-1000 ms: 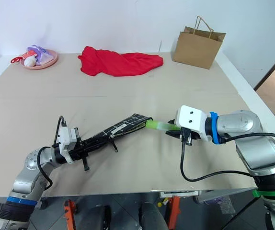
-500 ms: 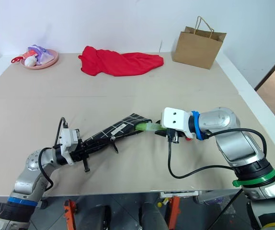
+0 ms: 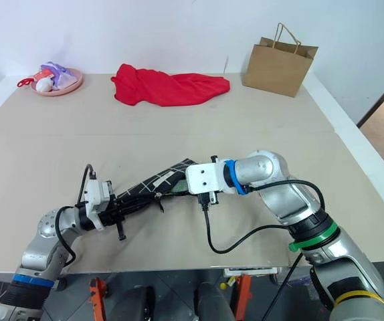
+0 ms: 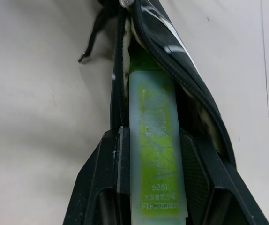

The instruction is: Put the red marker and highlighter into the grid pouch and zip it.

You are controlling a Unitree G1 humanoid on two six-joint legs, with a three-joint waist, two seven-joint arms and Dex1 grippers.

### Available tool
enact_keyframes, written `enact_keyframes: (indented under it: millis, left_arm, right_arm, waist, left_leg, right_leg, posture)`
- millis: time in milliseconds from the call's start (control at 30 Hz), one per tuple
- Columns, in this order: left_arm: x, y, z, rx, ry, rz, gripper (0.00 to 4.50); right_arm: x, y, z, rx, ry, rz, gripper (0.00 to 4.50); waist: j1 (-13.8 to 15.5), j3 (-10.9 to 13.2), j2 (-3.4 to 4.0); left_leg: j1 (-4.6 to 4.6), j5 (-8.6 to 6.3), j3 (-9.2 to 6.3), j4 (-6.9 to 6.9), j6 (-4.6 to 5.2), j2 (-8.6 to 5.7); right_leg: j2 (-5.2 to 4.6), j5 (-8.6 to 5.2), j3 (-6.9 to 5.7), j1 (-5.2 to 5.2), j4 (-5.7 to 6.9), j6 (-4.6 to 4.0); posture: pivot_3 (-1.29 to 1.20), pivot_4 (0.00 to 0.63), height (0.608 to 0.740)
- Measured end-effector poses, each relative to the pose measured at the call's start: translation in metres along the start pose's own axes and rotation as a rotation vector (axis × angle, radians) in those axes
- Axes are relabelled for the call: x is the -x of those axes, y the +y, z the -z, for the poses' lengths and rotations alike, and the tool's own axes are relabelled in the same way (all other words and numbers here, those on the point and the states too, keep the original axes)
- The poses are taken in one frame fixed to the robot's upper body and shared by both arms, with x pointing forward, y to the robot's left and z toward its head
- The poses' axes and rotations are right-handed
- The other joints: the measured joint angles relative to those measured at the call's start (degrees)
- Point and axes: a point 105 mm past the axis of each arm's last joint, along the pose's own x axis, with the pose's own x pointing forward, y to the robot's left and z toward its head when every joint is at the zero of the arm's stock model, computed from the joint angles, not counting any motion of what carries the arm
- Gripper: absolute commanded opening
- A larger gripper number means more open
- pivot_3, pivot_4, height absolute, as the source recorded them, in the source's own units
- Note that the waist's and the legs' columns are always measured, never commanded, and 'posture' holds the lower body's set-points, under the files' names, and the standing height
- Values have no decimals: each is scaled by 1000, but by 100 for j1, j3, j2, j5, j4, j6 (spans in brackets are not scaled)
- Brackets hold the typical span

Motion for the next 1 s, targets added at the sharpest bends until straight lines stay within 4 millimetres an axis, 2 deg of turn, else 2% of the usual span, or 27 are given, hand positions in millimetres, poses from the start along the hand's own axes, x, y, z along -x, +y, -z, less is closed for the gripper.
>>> enact_keyframes:
  millis: [100, 133, 233, 267, 300, 433, 567, 700, 767, 867, 933, 967, 1000]
  left_arm:
    - [1, 1, 1, 6, 2, -7, 0]
    - [1, 1, 2, 7, 2, -10, 0]
    - [0, 1, 1, 9, -4, -9, 0]
    - [-1, 1, 2, 10, -5, -8, 0]
    - [-1, 0, 2, 10, -5, -8, 0]
    - [-1, 0, 1, 9, -9, -11, 0]
    - [-3, 0, 1, 7, -17, -14, 0]
    - [-4, -1, 1, 5, -21, -12, 0]
    - [-4, -3, 2, 8, -19, -9, 0]
    - [-4, -4, 3, 12, -16, -9, 0]
    - [-4, -4, 3, 11, -15, -8, 0]
    - [-4, -4, 4, 10, -14, -8, 0]
    - [-3, -4, 4, 10, -13, -9, 0]
  right_arm:
    - [-6, -4, -3, 31, -9, 8, 1076]
    - [-8, -4, -4, 31, -14, 10, 2155]
    - [-12, -3, -9, 28, -45, -1, 3382]
    - [-11, -4, -9, 31, -45, 6, 3983]
    - [-11, -5, -8, 32, -43, 14, 4380]
    - [-7, -7, 3, -16, -21, 46, 4454]
    - [11, -4, 20, -170, -10, 110, 4454]
    - [47, -13, 30, -299, -10, 207, 4454]
    - [90, -20, 44, -403, 18, 315, 4454]
    - [114, -21, 52, -466, 33, 386, 4454]
    - [123, -10, 72, -581, 92, 430, 4454]
    - [127, -2, 92, -697, 157, 485, 4454]
    - [127, 2, 99, -741, 178, 501, 4454]
  waist:
    - [0, 0, 0]
    - [0, 0, 0]
    - [0, 0, 0]
    - [0, 0, 0]
    - [0, 0, 0]
    - [0, 0, 0]
    - [14, -1, -1]
    - [12, 0, -1]
    - [24, -1, -1]
    - [22, -1, -2]
    - [6, -2, -3]
    - [-1, -2, -3]
    - [-3, -2, -3]
  left_leg:
    - [1, 0, -3, 0, 0, 3]
    - [1, 0, -5, 0, 0, 5]
    - [1, 0, -6, 0, 0, 6]
    - [0, 0, -6, 0, 0, 5]
    - [0, 0, -5, 0, 0, 4]
    - [0, 0, -4, 1, 0, 2]
    - [-3, 0, -8, 1, 0, 1]
    - [-3, 0, -7, 1, 0, 0]
    - [-2, 0, -10, 1, 0, -1]
    - [0, 0, -10, 0, 1, 0]
    - [4, 0, -7, -1, 1, 1]
    - [8, 0, -5, -1, 1, 2]
    - [9, 0, -3, 0, 0, 2]
  right_leg:
    - [4, 0, -3, 0, 0, -1]
    - [6, 1, -6, 0, 1, -2]
    - [6, 6, -7, 0, 1, -12]
    - [5, 10, -7, 1, 1, -19]
    - [4, 11, -6, 1, 1, -20]
    - [3, 11, -5, 1, 1, -20]
    - [1, 11, -8, 2, 1, -19]
    - [1, 10, -6, 2, 1, -18]
    - [-1, 9, -9, 5, 0, -17]
    - [1, 1, -7, 6, -1, -4]
    - [4, -1, -4, 6, -1, -2]
    - [5, 0, 0, 7, 1, -1]
    - [5, 0, 1, 6, 2, 0]
  posture:
    - [0, 150, 740]
    - [0, 150, 740]
    - [0, 150, 740]
    - [0, 150, 740]
    - [0, 150, 740]
    - [0, 150, 740]
    - [0, 150, 740]
    - [0, 150, 740]
    - [0, 150, 740]
    - [0, 150, 740]
    - [0, 150, 740]
    - [0, 150, 740]
    - [0, 150, 740]
